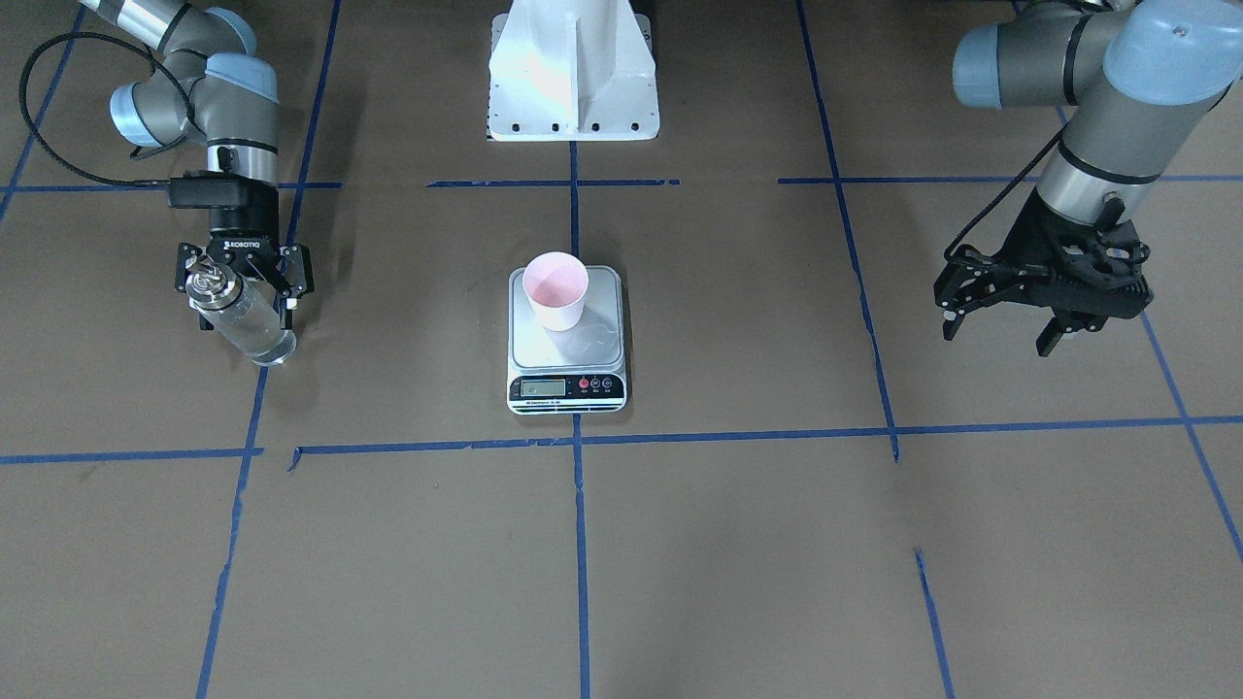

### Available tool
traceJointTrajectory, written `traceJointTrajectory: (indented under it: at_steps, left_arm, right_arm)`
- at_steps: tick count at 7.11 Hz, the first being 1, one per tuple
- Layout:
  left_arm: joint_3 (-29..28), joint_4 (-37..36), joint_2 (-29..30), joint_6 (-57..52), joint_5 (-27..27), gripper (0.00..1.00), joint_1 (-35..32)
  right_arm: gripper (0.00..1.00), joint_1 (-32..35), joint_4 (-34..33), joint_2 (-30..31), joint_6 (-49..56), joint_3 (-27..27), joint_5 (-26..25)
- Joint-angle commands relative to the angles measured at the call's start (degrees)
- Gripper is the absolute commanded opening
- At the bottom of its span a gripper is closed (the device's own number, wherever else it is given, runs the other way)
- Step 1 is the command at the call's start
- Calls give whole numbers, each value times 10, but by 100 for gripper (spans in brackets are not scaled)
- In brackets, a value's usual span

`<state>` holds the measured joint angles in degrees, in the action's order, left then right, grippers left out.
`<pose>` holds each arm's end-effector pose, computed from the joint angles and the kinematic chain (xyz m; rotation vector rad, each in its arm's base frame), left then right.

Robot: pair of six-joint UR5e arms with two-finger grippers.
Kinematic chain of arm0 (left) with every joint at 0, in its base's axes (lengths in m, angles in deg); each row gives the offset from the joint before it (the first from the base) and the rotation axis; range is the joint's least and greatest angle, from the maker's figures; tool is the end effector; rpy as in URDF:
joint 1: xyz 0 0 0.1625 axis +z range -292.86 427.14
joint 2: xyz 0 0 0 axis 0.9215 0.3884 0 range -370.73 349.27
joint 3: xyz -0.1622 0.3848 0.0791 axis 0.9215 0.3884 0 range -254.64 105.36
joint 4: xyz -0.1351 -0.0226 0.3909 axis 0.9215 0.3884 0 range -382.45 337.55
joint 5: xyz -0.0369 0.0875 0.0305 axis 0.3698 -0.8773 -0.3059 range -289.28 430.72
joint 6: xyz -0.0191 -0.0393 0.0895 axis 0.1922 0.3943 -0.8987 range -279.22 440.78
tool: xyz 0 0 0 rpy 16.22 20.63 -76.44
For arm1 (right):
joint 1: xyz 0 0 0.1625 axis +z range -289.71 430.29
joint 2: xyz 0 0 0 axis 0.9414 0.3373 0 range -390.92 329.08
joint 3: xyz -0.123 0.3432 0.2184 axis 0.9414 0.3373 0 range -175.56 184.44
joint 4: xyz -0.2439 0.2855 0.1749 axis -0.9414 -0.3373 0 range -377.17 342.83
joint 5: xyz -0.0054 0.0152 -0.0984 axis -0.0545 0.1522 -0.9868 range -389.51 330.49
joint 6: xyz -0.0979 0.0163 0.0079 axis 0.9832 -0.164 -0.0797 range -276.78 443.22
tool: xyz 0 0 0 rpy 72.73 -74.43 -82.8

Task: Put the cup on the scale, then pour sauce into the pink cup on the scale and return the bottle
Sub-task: 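Close the right gripper around the glass sauce bottle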

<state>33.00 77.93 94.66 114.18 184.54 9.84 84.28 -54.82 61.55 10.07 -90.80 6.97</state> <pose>0.2331 -0.5355 0.3562 0.4099 0.7386 0.1459 -0.4132 -0.3229 0.5202 1.0624 -0.6274 0.4049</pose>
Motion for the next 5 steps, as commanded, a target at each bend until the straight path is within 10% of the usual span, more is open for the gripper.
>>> traceJointTrajectory:
  at_steps: [1, 4, 5]
  left_arm:
    - [1, 0, 0, 1, 0, 100, 0]
    - [0, 0, 0, 1, 0, 100, 0]
    - [-1, 0, 0, 1, 0, 100, 1]
  right_arm:
    - [99, 7, 0, -10, 8, 3, 6]
    - [70, 12, 70, -9, 49, 4, 5]
    - [25, 11, 121, -11, 101, 4, 2]
